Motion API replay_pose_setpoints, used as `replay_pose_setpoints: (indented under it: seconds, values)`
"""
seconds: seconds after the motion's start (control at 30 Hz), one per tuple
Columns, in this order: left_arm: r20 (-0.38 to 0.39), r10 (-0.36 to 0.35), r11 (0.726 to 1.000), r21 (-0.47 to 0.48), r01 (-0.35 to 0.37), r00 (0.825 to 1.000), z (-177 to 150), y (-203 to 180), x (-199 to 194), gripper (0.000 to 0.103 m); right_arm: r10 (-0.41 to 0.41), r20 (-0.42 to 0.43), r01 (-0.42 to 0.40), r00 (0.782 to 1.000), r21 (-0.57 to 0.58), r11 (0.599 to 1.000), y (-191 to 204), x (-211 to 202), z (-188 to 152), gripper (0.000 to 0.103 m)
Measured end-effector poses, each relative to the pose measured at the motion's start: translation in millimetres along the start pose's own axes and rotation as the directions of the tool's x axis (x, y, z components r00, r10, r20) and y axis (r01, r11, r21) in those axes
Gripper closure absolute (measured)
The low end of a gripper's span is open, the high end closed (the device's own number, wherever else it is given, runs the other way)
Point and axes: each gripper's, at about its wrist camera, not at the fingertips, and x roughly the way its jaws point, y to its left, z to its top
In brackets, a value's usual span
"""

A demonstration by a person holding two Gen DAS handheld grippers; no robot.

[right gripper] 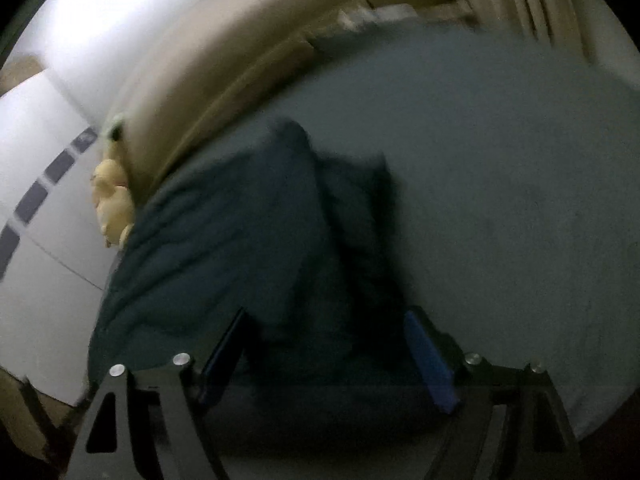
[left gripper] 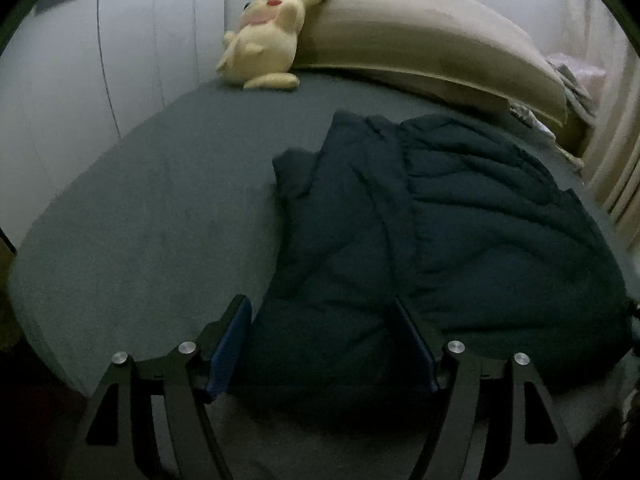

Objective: Fold large clothes

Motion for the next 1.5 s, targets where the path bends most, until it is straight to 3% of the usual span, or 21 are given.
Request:
replay_pose_setpoints:
  seconds: [0.13,0.23,0.4,0.63,0.9,1.13,1.27,1.33,1.4,1.5]
  values:
    - [0.030,0.034,0.999,-0.027,-0.033,0.999,5.3,-0.4,-25.8,0.030,-0.049,0.144,0.056,0.988,-0.046,0.997,11.4,-38.8,-1.4,0.021]
    - [0.070,0.010,1.000,-0.019,-0.008,0.998,8.1,-13.6,-49.8,0.026,-0.056,0.236,0.092,0.970,-0.143,0.985,42.2,-70.4,-12.3,0.021]
    - [0.097,-0.014,1.000,0.017,0.013,0.995,1.6,-43.5,-86.9,0.021,-0.068,0.225,0.134,0.972,-0.293,0.947,100.7,-85.1,-54.5,0.017]
    - [0.147,-0.020,0.998,0.062,0.011,0.989,-15.1,-67.1,-134.5,0.018,-0.080,0.142,0.121,0.987,-0.313,0.942,128.5,-96.8,-112.8,0.017]
    - [0.147,-0.049,0.997,0.072,0.039,0.988,-17.3,-76.3,-148.2,0.018,-0.120,0.172,0.174,0.978,-0.348,0.921,136.9,-105.3,-127.7,0.017]
    - [0.162,-0.029,0.994,0.108,0.012,0.986,-21.4,-83.4,-154.9,0.018,-0.164,0.195,0.231,0.967,-0.399,0.888,145.4,-103.4,-134.8,0.016]
    - [0.165,-0.037,0.993,0.115,0.018,0.986,-20.8,-85.2,-155.5,0.018,-0.191,0.270,0.294,0.944,-0.416,0.861,153.2,-111.6,-137.1,0.000]
    - [0.170,-0.035,0.992,0.124,0.014,0.985,-20.8,-86.9,-156.5,0.017,-0.198,0.306,0.321,0.931,-0.427,0.846,157.3,-116.5,-137.8,0.000]
    - [0.174,-0.034,0.992,0.127,0.012,0.984,-20.8,-88.2,-157.8,0.009,-0.201,0.323,0.335,0.925,-0.442,0.832,160.5,-118.4,-138.7,0.000]
    - [0.190,-0.040,0.993,0.120,0.017,0.981,-20.3,-87.6,-160.8,0.007,-0.203,0.317,0.334,0.927,-0.446,0.830,160.8,-117.8,-138.5,0.000]
